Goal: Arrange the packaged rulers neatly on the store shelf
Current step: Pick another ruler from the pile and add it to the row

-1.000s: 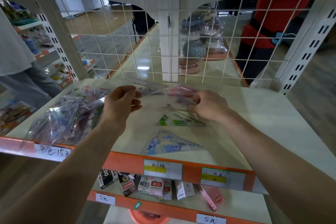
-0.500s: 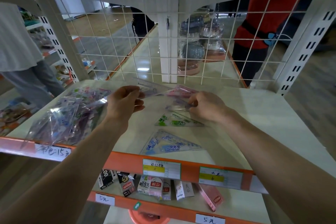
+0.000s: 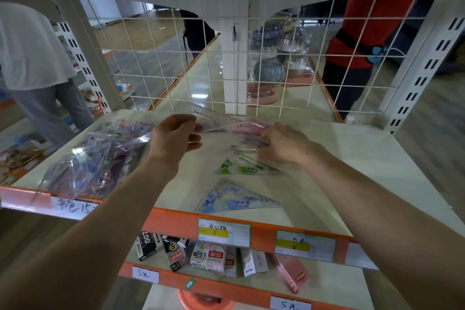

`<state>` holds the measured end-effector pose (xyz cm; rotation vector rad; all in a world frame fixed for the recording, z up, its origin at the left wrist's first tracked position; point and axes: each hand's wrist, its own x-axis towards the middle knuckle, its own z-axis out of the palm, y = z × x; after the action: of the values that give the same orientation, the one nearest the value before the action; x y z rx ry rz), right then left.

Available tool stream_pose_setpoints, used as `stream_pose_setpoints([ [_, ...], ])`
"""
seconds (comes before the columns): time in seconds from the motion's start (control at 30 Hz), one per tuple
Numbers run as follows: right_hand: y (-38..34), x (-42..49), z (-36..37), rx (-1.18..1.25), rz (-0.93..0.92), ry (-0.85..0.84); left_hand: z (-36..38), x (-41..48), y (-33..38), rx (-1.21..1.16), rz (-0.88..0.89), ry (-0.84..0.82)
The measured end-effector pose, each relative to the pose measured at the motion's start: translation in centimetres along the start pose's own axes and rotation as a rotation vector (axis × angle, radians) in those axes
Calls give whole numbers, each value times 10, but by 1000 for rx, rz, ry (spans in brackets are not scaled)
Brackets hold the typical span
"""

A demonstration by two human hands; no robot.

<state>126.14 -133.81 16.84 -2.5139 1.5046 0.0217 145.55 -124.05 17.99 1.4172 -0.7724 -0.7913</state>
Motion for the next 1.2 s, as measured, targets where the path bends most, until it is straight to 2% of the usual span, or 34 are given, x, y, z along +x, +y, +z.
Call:
stream_pose_setpoints([
  [0.3,2,6,1,1,-84,7,0,6,0,13,8,-9],
  [0.53,2,14,0,-13,-67,7,-2,9,-1,23,5,-4],
  [0.9,4,7,-4,-45,-137,-26,0,7,5,24,4,-22],
  [0.97,8,1,-12,103,-139,25,3,5,7,9,-15,-69],
  [1.07,13,-13,-24,496,-125,210,8,2,8,0,-54,-178],
  [1.13,14,-21,-30,701,-147,207,14,0,9,-8,-73,-236],
  [1.2,14,-26,-33,752,-192,180,21,-2,12,-31,-89,-276],
])
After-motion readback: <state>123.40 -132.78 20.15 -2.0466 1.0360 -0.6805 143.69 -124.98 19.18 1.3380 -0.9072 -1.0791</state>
